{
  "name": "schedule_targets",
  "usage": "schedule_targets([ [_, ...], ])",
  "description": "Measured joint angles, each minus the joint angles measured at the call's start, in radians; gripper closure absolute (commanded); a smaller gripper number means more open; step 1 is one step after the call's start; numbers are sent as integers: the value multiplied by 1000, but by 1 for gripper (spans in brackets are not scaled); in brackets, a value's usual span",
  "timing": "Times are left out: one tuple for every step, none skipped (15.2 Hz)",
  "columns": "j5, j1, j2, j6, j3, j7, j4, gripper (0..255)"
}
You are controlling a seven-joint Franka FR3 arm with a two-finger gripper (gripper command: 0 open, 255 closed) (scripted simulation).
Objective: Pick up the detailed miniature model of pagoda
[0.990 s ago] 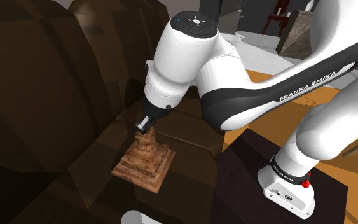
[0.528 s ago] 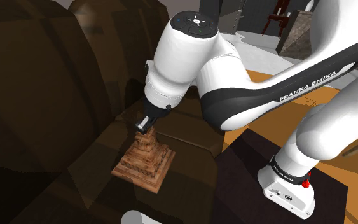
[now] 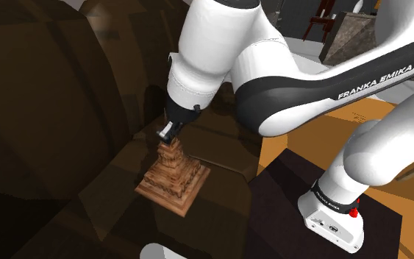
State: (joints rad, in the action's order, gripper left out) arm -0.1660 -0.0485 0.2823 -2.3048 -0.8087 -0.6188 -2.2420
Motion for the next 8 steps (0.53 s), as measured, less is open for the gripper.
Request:
schedule_targets([
  [4,-1,2,14,3,6,13,255],
  [8,-3,5,25,6,12,22,255],
  [15,-6,11,38,10,18,31,255],
  [14,-4,8,49,11,22,44,255],
  [22,-8,16,63,18,31,53,255],
  [28,-11,22,74,22,37,59,255],
  [33,-13,26,88,26,44,71,255],
  [35,-13,27,95,28,47,78,255],
])
